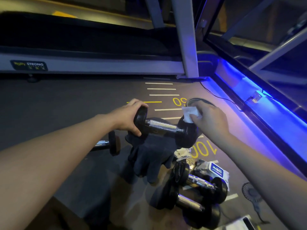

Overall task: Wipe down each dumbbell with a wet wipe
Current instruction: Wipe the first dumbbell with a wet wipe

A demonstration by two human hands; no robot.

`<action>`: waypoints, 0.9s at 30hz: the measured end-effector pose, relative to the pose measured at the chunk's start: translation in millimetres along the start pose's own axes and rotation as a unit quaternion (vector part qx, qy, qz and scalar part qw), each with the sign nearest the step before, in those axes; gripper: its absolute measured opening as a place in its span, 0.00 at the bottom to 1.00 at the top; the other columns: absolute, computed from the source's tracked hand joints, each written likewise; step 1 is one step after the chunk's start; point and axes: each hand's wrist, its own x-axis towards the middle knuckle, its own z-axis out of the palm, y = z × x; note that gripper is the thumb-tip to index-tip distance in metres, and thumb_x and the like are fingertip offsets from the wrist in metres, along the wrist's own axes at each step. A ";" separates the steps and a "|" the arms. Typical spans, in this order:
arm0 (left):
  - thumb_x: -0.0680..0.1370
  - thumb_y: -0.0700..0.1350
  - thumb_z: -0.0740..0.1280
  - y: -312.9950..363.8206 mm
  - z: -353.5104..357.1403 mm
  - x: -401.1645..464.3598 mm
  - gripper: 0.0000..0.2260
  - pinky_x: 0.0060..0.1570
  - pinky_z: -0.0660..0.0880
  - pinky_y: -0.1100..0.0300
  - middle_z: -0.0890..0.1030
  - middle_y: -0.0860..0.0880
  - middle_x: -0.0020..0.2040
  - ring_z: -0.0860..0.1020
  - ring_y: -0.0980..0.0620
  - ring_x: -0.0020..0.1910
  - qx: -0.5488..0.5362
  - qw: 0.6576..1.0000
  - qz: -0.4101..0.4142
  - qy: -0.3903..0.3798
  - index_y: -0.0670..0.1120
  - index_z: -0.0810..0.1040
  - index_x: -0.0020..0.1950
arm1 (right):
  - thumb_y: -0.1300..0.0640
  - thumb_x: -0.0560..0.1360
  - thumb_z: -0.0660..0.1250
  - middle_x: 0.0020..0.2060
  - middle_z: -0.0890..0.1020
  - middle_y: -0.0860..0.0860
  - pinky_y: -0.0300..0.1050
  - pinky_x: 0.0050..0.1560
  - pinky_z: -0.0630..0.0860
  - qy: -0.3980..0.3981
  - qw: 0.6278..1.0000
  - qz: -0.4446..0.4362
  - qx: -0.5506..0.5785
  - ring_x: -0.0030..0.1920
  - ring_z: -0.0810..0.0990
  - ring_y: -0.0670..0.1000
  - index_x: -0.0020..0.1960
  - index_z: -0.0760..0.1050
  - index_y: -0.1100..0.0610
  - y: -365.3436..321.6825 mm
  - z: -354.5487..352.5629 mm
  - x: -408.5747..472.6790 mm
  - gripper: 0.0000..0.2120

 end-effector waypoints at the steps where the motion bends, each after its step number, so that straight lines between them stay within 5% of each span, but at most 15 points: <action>1: 0.59 0.50 0.85 0.4 -0.2 -0.3 0.49 0.65 0.72 0.51 0.62 0.54 0.71 0.69 0.50 0.69 -0.002 1.000 0.000 0.001 0.55 0.62 0.74 | 0.57 0.70 0.69 0.44 0.82 0.52 0.48 0.40 0.73 0.004 1.000 0.011 0.003 0.45 0.79 0.60 0.54 0.77 0.51 2.8 -2.3 -1.7 0.13; 12: 0.57 0.52 0.85 -1.1 2.4 -0.9 0.50 0.65 0.73 0.49 0.62 0.57 0.70 0.70 0.50 0.69 -0.007 1.000 -0.012 0.005 0.58 0.62 0.73 | 0.54 0.73 0.65 0.46 0.73 0.51 0.46 0.40 0.68 -0.103 0.980 0.112 0.131 0.48 0.77 0.56 0.53 0.77 0.53 15.3 22.1 -17.3 0.10; 22: 0.60 0.50 0.85 -2.5 2.8 0.3 0.49 0.69 0.69 0.50 0.60 0.55 0.71 0.68 0.50 0.70 -0.027 1.000 -0.008 -0.005 0.56 0.62 0.74 | 0.44 0.70 0.73 0.64 0.66 0.52 0.45 0.59 0.69 -0.177 0.957 0.103 0.204 0.60 0.71 0.51 0.71 0.65 0.48 4.0 32.4 -30.8 0.33; 27: 0.67 0.55 0.81 1.4 10.4 1.1 0.39 0.69 0.69 0.52 0.60 0.52 0.70 0.70 0.49 0.67 -0.091 0.995 -0.028 0.010 0.57 0.63 0.72 | 0.45 0.68 0.77 0.67 0.63 0.50 0.42 0.55 0.67 -0.196 0.950 0.095 0.223 0.65 0.68 0.52 0.74 0.58 0.44 -1.0 41.2 -36.2 0.41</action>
